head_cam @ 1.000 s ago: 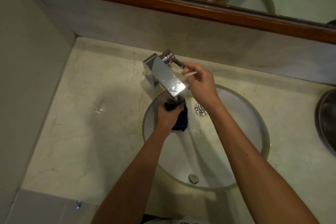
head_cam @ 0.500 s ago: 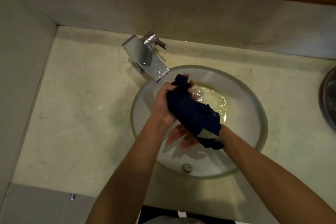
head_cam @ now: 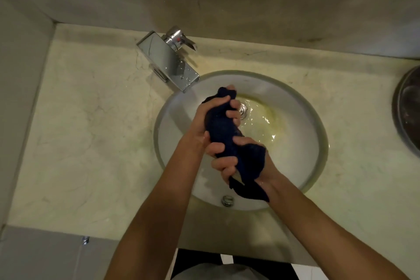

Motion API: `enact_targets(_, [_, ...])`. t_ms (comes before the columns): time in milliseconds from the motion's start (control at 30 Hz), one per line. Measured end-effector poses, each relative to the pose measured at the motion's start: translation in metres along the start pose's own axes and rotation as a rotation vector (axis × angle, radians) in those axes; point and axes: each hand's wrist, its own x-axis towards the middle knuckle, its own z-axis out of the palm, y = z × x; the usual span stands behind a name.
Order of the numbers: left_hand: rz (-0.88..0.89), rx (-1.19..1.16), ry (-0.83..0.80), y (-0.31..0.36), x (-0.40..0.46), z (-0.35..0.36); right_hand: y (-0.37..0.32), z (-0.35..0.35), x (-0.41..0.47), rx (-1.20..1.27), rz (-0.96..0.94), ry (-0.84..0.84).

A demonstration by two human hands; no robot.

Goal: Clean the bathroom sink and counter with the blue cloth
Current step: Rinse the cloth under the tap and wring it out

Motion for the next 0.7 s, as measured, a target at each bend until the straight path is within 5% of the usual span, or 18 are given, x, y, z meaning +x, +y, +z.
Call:
enact_targets(33, [-0.026,0.128,0.103,0.002,0.001,0.003,-0.003,0.004,-0.005,-0.053,-0.018,0.001])
enact_targets(167, [0.008,0.672,0.511,0.002,0.020,-0.005,-0.013,0.001,0.005,-0.811,-0.141,0.748])
enact_targets(233, [0.086,0.917,0.695,-0.002,0.029,-0.019,-0.014,-0.013,0.020,-1.073,-0.235,0.966])
enact_targets(367, [0.072,1.463,1.023,-0.021,0.038,-0.047,-0.004,-0.054,0.049,-1.388,-0.201,1.117])
enact_targets(500, [-0.030,1.720,1.052,-0.038,0.034,-0.064,0.007,-0.076,0.058,-1.665,-0.159,1.222])
enact_targets(633, [-0.030,1.658,1.068,-0.036,0.035,-0.058,0.007,-0.071,0.053,-1.509,-0.133,1.180])
enact_targets(700, [-0.024,1.429,0.997,-0.030,0.032,-0.050,0.005,-0.063,0.042,-1.321,-0.149,1.136])
